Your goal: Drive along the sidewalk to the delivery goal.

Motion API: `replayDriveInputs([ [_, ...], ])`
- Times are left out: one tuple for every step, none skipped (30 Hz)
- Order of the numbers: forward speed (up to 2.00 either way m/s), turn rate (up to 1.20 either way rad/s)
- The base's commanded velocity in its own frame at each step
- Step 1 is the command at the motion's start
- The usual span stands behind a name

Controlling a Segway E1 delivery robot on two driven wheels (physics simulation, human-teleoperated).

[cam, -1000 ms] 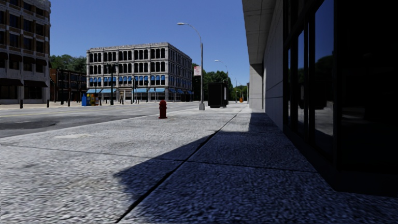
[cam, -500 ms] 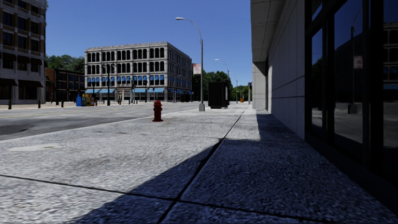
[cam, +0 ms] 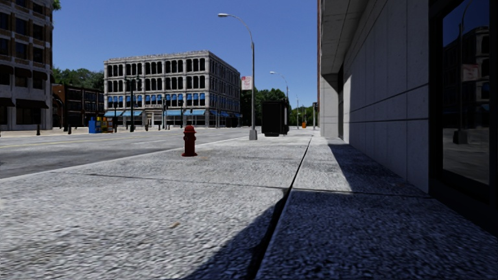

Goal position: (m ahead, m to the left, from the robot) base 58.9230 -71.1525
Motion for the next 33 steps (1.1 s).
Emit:
replayDriveInputs([
  [2.00, 0.00],
  [2.00, 0.00],
  [2.00, 0.00],
  [2.00, 0.00],
  [2.00, 0.00],
  [2.00, 0.00],
  [2.00, 0.00],
  [2.00, 0.00],
  [2.00, 0.00],
  [2.00, -0.07],
  [2.00, -0.10],
  [2.00, -0.11],
  [2.00, -0.12],
  [2.00, -0.12],
  [2.00, -0.12],
  [2.00, -0.17],
  [2.00, -0.22],
  [2.00, -0.22],
  [2.00, -0.25],
  [2.00, -0.26],
  [2.00, -0.26],
  [2.00, -0.26],
  [2.00, -0.26],
  [2.00, -0.26],
  [2.00, -0.26],
  [2.00, -0.26],
  [2.00, -0.26],
  [2.00, -0.26],
  [2.00, -0.26],
  [2.00, -0.26],
  [2.00, -0.26],
  [2.00, -0.26],
  [2.00, -0.26],
])
